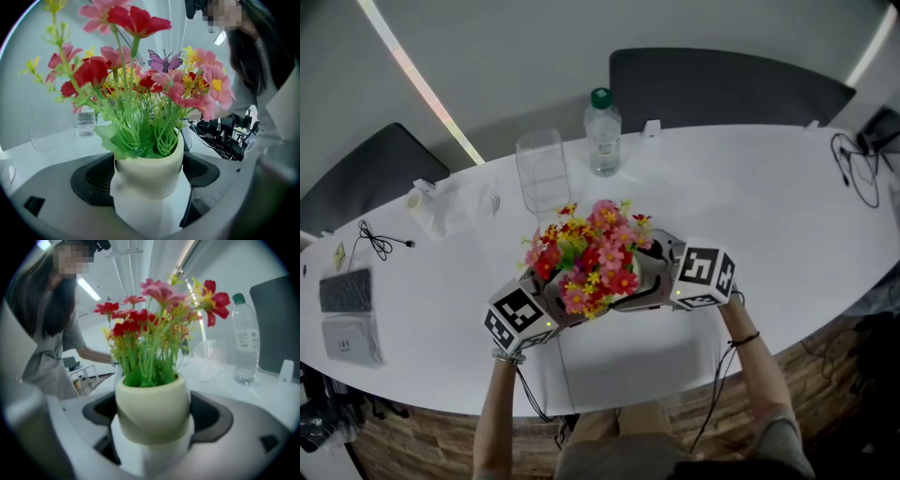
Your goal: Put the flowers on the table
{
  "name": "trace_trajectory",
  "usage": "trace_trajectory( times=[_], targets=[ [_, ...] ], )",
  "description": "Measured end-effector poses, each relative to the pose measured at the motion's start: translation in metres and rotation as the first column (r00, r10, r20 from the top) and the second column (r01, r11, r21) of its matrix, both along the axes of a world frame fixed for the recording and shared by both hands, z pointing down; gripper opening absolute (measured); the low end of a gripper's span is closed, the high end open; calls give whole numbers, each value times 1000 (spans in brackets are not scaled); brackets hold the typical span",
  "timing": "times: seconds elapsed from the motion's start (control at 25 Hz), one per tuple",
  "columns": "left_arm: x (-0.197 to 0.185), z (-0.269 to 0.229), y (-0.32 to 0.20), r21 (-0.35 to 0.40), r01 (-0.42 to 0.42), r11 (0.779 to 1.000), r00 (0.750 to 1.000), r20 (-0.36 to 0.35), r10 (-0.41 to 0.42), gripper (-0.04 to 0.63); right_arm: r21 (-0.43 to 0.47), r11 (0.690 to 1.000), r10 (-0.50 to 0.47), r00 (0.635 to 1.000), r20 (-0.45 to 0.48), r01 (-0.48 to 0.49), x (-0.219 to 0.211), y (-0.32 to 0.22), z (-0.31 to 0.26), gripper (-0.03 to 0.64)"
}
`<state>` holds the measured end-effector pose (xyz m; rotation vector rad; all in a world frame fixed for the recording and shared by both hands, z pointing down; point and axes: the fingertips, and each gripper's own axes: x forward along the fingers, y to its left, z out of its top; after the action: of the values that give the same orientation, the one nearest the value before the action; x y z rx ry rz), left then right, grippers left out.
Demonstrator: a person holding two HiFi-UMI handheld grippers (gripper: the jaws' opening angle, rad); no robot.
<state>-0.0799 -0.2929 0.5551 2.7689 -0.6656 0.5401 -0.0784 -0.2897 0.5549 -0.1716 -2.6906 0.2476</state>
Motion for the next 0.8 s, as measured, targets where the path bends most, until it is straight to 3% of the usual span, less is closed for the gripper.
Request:
trace_trajectory(
  times=[0.8],
  targets=[
    [5,8,7,83,-32,996,991,135,20,466,56,998,5,998,-58,-1,3,9,16,469]
  ],
)
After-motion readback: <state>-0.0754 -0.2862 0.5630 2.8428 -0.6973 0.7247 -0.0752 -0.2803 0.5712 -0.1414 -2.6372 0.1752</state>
